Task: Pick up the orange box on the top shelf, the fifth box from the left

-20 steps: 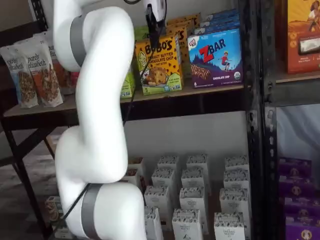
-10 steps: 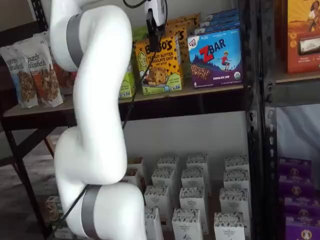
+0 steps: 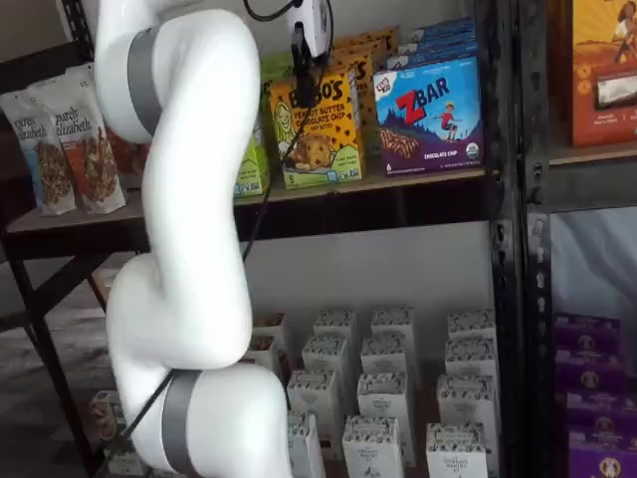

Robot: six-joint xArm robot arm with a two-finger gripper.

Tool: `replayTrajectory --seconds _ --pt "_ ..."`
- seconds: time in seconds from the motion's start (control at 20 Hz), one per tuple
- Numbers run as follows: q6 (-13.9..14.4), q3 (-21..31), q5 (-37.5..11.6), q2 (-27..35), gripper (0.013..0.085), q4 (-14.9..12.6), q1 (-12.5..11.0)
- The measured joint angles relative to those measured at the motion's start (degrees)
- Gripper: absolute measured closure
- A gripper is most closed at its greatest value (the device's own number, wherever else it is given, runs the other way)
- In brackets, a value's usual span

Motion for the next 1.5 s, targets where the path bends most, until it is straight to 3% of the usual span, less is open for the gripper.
replayTrajectory --seconds 0.3,0.6,0.8,1.35,1.5 --pt "-0.39 0.79 -0.27 0.02 0.0130 0.29 -0.41" --pt "-0.76 0.03 0.40 0.59 0.0250 0.60 -0.86" --pt "-0.83 -0.22 0.52 0.72 0.0370 0.74 -0.97" --pt "-0.55 -0.59 0.52 0.78 0.0370 1.02 -0.77" --pt "-0.45 -1.54 1.68 1.35 0.0450 0.92 -0.69"
